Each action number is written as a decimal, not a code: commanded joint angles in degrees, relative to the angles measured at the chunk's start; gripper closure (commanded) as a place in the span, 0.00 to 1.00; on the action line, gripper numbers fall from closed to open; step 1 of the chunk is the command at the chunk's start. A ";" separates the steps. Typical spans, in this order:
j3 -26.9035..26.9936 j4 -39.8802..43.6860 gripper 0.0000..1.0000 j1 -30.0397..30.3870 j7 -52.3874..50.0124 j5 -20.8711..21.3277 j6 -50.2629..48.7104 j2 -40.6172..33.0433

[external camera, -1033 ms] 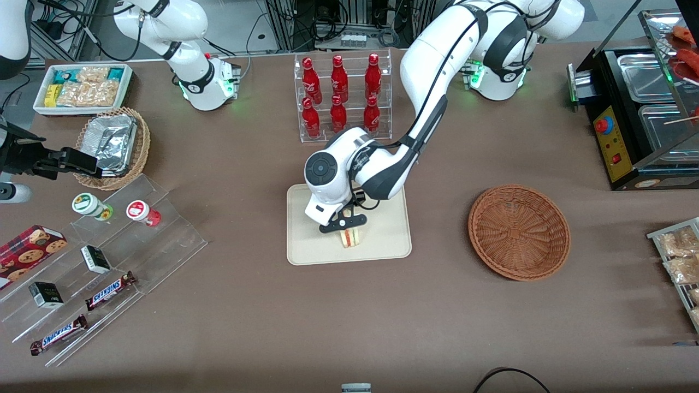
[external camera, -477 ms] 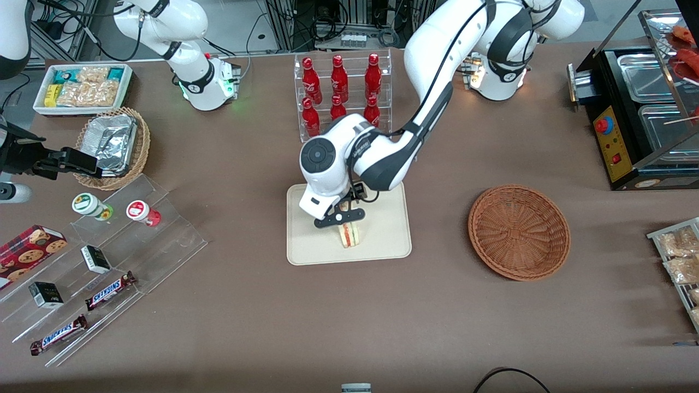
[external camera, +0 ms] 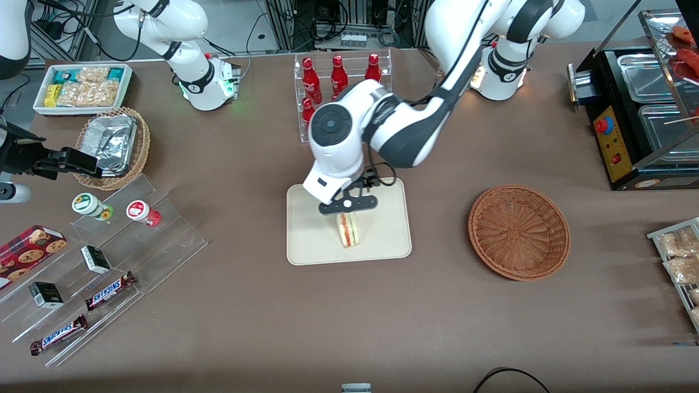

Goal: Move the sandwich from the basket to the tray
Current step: 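Open the left gripper, releasing the sandwich, and raise it away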

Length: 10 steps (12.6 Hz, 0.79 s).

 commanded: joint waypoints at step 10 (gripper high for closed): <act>0.04 -23.11 0.00 25.94 48.25 -1.19 -2.60 -22.53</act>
